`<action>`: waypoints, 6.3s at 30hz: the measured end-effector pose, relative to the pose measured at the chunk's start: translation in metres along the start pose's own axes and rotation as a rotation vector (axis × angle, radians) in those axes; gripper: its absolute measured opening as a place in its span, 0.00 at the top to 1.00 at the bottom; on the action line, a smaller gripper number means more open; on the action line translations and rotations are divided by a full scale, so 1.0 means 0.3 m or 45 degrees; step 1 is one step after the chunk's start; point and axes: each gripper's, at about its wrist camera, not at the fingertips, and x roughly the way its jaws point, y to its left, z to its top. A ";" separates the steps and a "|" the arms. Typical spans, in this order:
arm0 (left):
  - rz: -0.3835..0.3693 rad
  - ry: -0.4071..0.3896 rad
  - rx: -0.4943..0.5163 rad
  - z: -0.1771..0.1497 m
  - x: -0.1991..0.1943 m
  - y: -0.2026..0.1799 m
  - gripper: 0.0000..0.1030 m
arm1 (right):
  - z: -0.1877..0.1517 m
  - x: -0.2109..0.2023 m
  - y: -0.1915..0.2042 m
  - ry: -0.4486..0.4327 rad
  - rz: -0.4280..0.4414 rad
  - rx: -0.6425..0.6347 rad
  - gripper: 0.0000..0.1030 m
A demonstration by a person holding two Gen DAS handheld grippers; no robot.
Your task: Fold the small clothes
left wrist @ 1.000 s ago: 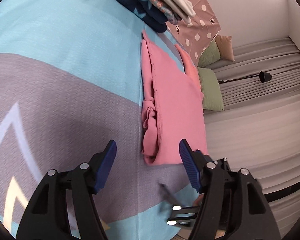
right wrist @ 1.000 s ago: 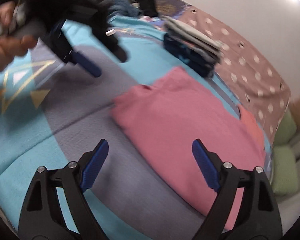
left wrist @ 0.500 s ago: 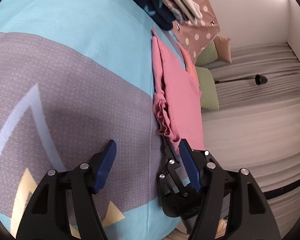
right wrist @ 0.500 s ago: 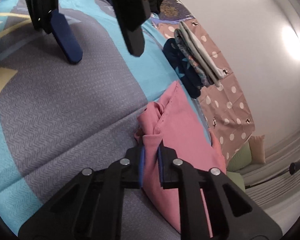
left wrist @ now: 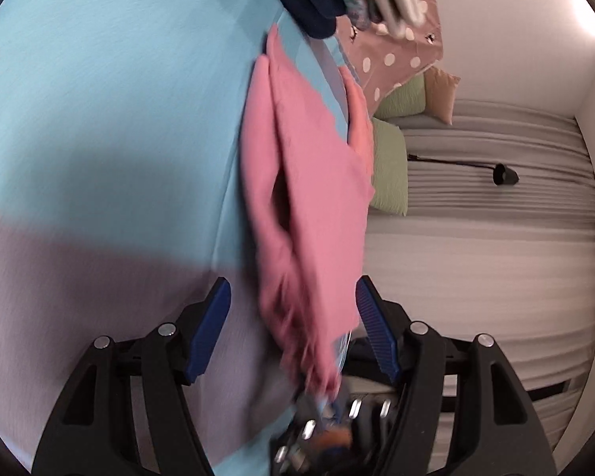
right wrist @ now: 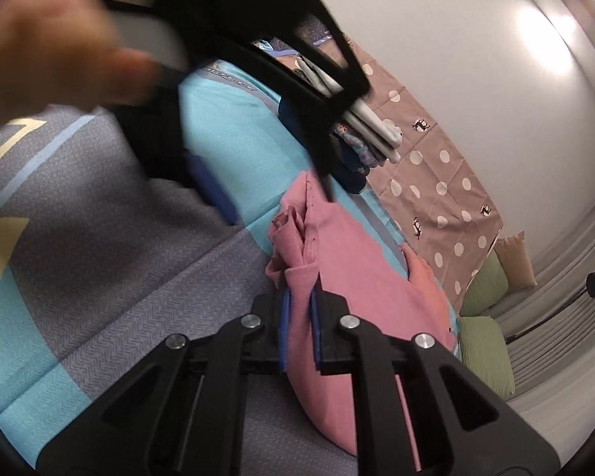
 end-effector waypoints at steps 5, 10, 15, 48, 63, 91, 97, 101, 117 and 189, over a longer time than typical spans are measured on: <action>0.003 -0.065 -0.033 0.117 0.071 -0.010 0.41 | -0.010 -0.017 0.000 -0.014 0.014 0.018 0.91; -0.019 -0.091 0.053 0.139 0.095 -0.076 0.90 | -0.014 -0.032 -0.029 -0.033 0.020 0.083 0.91; 0.027 -0.115 0.134 0.135 0.103 -0.173 0.90 | -0.009 -0.044 -0.088 -0.065 0.020 0.184 0.91; 0.242 -0.036 0.386 0.017 0.284 -0.431 0.58 | -0.214 -0.109 -0.330 -0.090 0.067 0.469 0.92; 0.279 -0.073 0.286 0.101 -0.047 -0.039 0.47 | 0.018 0.021 0.205 0.008 0.127 -0.404 0.87; 0.330 0.201 0.922 -0.023 0.168 -0.253 0.38 | -0.431 0.468 -0.643 0.608 1.115 2.090 0.33; 0.398 0.211 1.263 -0.102 0.233 -0.375 0.15 | -0.325 0.504 -0.663 0.574 1.223 1.958 0.34; 0.375 0.212 1.272 -0.056 0.284 -0.409 0.15 | -0.199 0.524 -0.687 0.552 1.252 1.800 0.34; 0.231 0.059 0.659 0.280 0.279 -0.193 0.89 | -0.119 0.458 -0.700 0.361 1.219 1.633 0.34; 0.183 0.291 0.581 0.074 0.826 -0.536 0.59 | -0.946 -0.035 -0.718 0.274 0.344 1.838 0.81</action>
